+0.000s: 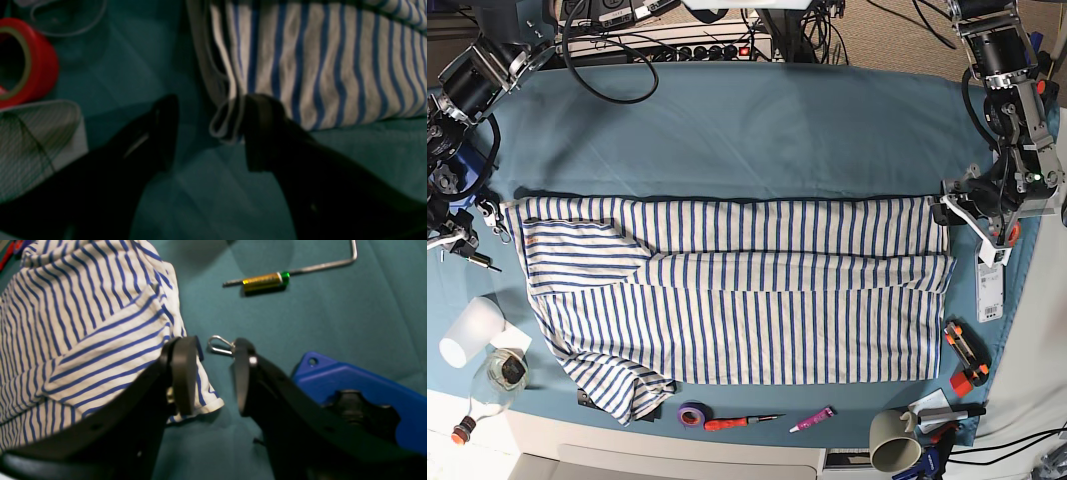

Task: Fold the T-shirt properly
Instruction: 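Grasp the folded edge of the shirt with both grippers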

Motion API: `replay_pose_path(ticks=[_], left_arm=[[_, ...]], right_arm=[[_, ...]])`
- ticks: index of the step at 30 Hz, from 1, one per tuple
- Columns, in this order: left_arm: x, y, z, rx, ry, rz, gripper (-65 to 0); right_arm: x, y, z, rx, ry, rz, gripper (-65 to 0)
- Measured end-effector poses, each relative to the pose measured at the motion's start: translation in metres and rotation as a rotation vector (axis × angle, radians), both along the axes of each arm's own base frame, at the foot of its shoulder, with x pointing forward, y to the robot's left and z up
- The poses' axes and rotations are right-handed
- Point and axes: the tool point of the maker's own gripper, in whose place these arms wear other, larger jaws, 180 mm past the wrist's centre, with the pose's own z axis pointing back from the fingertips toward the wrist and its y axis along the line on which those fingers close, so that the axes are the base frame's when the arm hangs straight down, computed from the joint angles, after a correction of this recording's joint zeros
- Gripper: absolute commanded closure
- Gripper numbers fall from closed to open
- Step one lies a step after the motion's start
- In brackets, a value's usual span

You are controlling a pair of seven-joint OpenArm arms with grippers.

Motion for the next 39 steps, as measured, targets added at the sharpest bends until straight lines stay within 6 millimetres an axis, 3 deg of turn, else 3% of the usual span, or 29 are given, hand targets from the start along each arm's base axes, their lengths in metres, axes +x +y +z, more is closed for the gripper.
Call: replay_pose_path(ticks=[22,26,30,34,39], left_arm=[[0.003,-0.004,-0.003,0.006,-0.013,0.019,-32.0],[0.003,-0.011,-0.005,-0.012,-0.013,0.015,-32.0],[0.005,-0.029,-0.001,-0.087,-0.036,-0.014,-32.0],[0.005,-0.028,0.0,-0.083,-0.035,-0.015,-32.0],[0.005,-0.028,0.0,-0.083,-0.035,-0.015,-32.0]], right_arm=[[-0.011,-0.008,-0.012,-0.029,0.012,-0.04,-19.9],[-0.01,0.004,-0.022,0.013,-0.001,-0.032,-19.9],[-0.004,0.029,-0.037,0.062,-0.017,0.004,-19.9],[-0.003,0.029,-0.038,0.058,-0.023,-0.001,-19.9],[-0.008,0.041,-0.058,0.063,0.032,-0.006,-19.9]])
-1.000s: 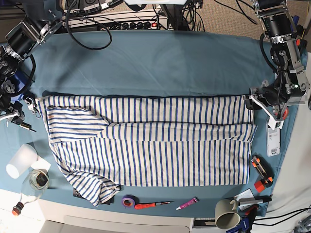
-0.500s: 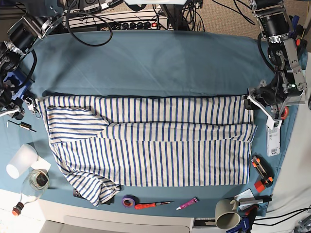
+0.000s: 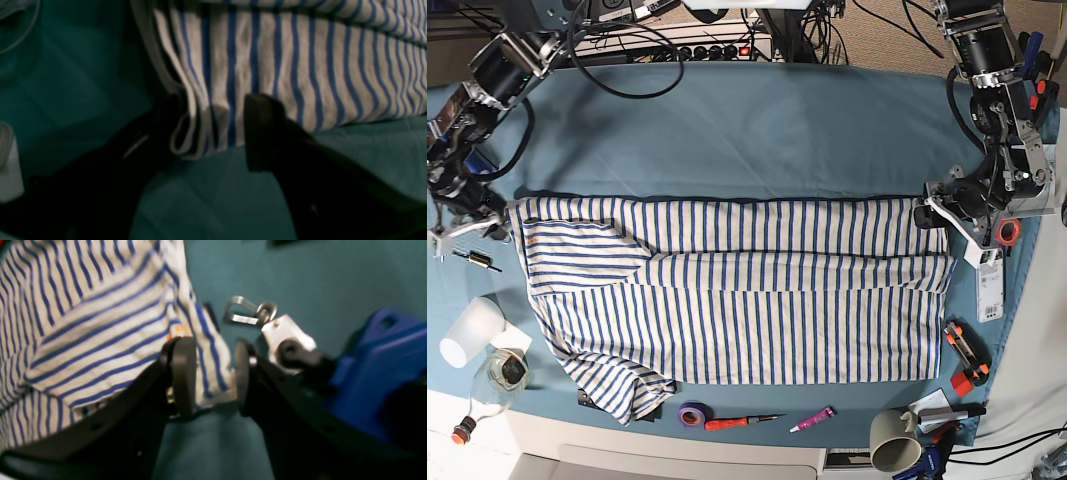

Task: Fold the T-shirt properly
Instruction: 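Grasp the folded edge of the shirt with both grippers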

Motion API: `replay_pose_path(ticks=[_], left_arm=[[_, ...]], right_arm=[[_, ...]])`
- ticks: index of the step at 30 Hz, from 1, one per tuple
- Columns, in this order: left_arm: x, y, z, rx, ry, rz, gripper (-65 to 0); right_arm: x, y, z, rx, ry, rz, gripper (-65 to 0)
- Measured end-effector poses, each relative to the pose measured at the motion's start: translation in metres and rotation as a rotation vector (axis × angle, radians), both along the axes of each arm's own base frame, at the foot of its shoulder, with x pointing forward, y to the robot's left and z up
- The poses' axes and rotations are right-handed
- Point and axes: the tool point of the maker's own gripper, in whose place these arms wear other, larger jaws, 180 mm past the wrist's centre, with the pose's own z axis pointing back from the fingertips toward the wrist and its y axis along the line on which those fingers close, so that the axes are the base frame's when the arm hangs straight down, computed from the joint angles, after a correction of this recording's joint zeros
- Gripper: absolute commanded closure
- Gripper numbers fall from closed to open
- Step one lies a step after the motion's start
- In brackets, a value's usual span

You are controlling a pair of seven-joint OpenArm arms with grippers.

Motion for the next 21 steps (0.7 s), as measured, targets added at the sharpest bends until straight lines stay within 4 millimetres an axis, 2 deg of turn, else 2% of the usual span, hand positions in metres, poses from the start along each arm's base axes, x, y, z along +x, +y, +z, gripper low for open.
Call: replay_pose_path(ticks=[3,7,12,19,21], left_arm=[[0.0,0.0,0.0,0.0,-0.001,0.0,-32.0],[0.0,0.0,0.0,0.0,0.0,0.0,-32.0],[0.0,0.0,0.0,0.0,-0.001,0.0,-32.0],[0.0,0.0,0.0,0.0,0.0,0.0,-32.0],[0.0,0.0,0.0,0.0,0.0,0.0,-32.0]], right_arm=[[0.001,0.014,-0.013,0.031,0.011,0.008,-19.9],[-0.004,0.021,-0.042,0.049,0.071,0.003,-19.9],[-0.001,0.02,-0.053,0.08,0.064,-0.003,-19.9],[0.0,0.02,-0.056,0.106,0.052,-0.009,-19.7],[0.0,0.02,-0.056,0.105,0.054,-0.009,-15.4]])
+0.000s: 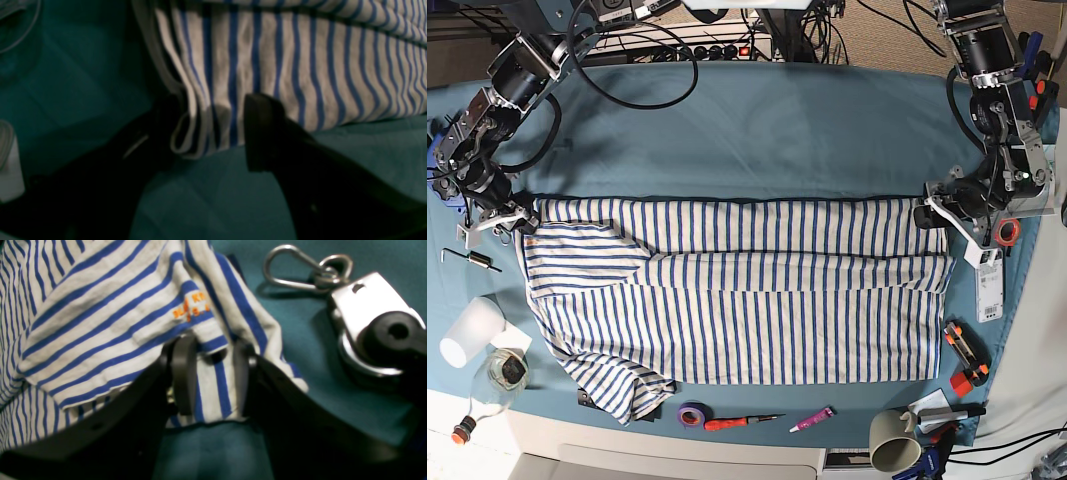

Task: Fold the T-shirt properly
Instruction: 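Grasp the folded edge of the shirt with both grippers, then pull the folded edge taut between both grippers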

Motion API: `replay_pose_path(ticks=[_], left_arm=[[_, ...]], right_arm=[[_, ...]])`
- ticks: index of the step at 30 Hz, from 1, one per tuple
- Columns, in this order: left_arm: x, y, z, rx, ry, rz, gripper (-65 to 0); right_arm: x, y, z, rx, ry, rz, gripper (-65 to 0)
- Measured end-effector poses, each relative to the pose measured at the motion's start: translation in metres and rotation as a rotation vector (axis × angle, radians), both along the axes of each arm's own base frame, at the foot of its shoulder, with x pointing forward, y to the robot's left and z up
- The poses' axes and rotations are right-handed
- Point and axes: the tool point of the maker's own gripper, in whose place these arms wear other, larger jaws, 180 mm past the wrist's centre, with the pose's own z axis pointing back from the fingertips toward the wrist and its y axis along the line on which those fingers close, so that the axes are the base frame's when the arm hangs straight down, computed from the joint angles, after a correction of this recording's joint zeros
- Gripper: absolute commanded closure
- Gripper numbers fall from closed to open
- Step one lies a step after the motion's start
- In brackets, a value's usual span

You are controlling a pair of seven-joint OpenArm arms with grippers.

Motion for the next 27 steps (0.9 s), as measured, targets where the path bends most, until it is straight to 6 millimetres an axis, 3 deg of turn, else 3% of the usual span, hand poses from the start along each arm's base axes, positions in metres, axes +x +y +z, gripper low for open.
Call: replay_pose_path(ticks=[4,10,15,22,27], left_arm=[[0.0,0.0,0.0,0.0,0.0,0.0,-28.2],[0.0,0.0,0.0,0.001,0.0,0.0,0.0],[0.0,0.004,0.0,0.015,0.002,0.0,0.0],[-0.007,0.016,-0.001,0.049,0.044,-0.012,0.0],[-0.007,0.022,0.001,0.062,0.044,-0.012,0.0]], right_arm=[[-0.004,-0.001,-0.003,-0.002,0.026,-0.003,-0.2],[-0.004,-0.002,-0.003,-0.002,0.032,-0.001,0.0],[-0.006,0.001,0.0,0.049,0.039,0.011,0.0],[-0.014,0.023,0.006,0.203,0.054,0.091,0.0],[-0.02,0.023,0.015,0.188,0.077,0.124,0.0]])
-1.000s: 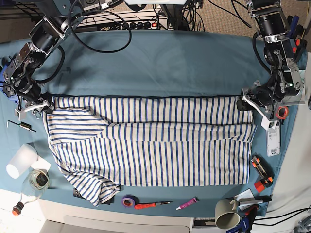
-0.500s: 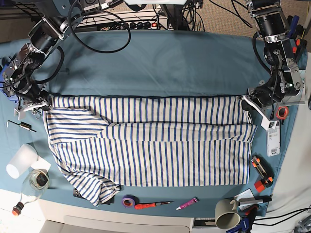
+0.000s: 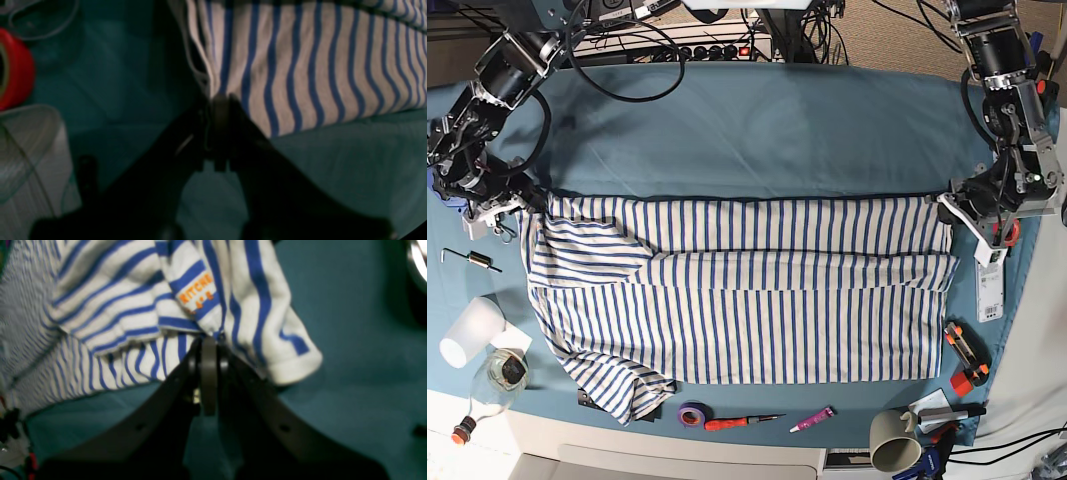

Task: Fold the T-shirt properly
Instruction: 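Pull the folded edge taut between both grippers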

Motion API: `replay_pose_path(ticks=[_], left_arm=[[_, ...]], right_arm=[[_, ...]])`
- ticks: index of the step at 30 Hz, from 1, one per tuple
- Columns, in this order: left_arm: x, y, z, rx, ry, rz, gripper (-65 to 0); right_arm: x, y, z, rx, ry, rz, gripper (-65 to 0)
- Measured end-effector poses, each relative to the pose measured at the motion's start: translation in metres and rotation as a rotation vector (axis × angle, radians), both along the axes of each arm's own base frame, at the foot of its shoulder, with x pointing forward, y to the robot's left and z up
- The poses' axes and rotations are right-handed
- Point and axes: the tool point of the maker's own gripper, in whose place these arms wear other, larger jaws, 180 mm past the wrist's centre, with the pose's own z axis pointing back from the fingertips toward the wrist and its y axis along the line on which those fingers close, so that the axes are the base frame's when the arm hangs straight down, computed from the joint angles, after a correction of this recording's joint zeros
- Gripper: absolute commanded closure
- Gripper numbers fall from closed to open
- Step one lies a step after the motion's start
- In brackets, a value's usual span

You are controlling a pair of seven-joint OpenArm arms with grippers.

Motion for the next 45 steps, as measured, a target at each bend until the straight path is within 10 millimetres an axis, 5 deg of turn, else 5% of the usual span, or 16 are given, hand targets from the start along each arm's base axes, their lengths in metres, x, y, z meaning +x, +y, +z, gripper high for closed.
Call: replay_pose_path(ticks=[5,9,15,29,37,45], left_arm=[[0.002,-0.003,0.002,-0.021,-0.009,-0.002,0.0],[0.002,-0.004,0.002,-0.024,-0.01,-0.002,0.0],[0.002,-0.004,0.002,-0.024,-0.01,-0.002,0.0],[0.002,-0.004,0.002,-0.024,-0.01,-0.002,0.0],[0.002,-0.004,0.002,-0.024,-0.01,-0.002,0.0],[0.002,-0.004,0.002,-0.024,-0.01,-0.002,0.0]], right_arm=[[0.012,-0.015,0.036,-0.103,-0.093,-0.008,0.0],[0.006,-0.022,0.034,-0.175,-0.058,0.008,0.0],[-0.003,-0.03,0.026,-0.234,0.009,0.017,-26.1],[-0.01,-0.038,0.022,-0.277,0.052,0.015,-26.5],[0.003,-0.055,0.065,-0.34,-0.058,-0.01,-26.5],[-0.002,-0.068,0.053,-0.43,-0.015,-0.051,-26.5]])
